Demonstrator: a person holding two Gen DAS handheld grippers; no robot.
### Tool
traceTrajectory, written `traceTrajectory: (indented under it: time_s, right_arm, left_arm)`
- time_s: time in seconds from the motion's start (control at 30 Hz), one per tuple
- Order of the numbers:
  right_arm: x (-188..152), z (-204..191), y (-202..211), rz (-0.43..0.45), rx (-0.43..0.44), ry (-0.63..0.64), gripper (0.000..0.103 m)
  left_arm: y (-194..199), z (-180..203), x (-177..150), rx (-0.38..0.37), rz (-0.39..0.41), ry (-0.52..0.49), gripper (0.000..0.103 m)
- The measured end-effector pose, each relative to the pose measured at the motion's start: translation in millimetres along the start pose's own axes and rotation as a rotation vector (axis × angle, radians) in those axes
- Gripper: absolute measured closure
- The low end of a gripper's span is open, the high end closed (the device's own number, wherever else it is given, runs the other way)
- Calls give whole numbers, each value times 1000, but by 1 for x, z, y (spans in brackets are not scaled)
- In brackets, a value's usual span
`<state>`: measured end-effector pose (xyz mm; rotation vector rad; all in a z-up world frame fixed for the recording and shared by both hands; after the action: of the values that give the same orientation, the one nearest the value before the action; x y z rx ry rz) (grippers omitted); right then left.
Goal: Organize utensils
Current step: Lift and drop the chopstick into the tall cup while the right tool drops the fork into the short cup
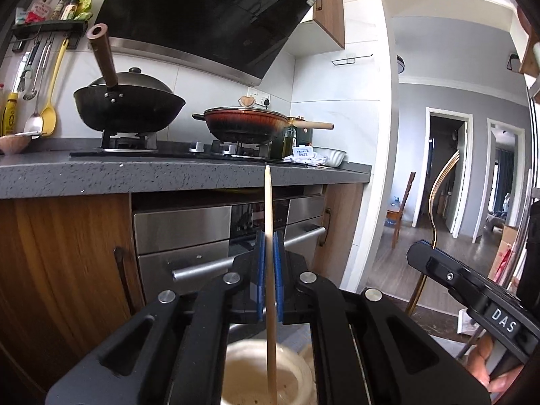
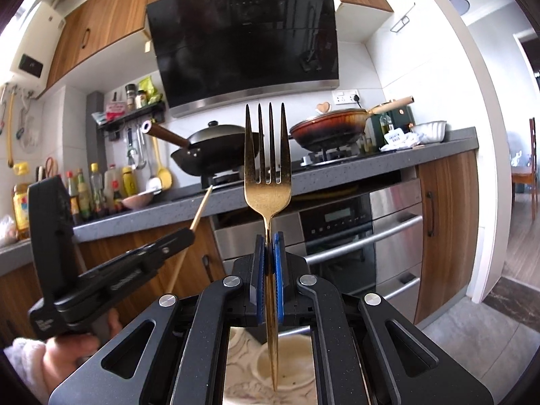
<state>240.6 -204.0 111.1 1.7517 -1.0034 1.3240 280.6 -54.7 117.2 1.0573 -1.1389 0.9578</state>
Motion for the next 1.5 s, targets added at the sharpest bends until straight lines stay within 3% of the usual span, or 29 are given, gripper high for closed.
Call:
traceTrajectory:
  time_s: [0.3,0.6,0.93,1.17,1.27,1.37,1.5]
  right_arm:
    - [-24,17,-25,-19,-43,-15,97]
    - [-47,13,-33,-109,-21,15,96]
    - [-80,9,-36,-219,11,19,96]
    - [-92,11,-41,-256,-1,14,96]
    - [-93,14,-43,-259,-4,8,96]
    - [-92,16,-44,-257,-13,7,96]
    - [-92,22,-45,-257,-27,-3,96]
  left_arm:
    - [-33,-4,-23,72,-23,-42,98]
    - [6,-14,-44,84,-23,-40,98]
    - [36,-21,-82,91,-182,7,98]
    - [41,-28,-89,85,-181,51,98]
    - [40,-30,-91,92,-184,52,95]
    - [40,-31,-93,84,-191,63,78]
    - [45,-30,-94,75,-176,61,70]
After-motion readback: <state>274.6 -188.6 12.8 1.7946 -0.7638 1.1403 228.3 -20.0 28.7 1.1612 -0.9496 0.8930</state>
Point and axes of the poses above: each gripper's, at about its wrist camera, not at the fingertips, and y roughly against the way its jaws point, z to its right, x to its top, the point moved 8 cm from there along -y, roughly the way its jaws point, and after that the axes turned 1 degree about x, right-handed, at the moved point
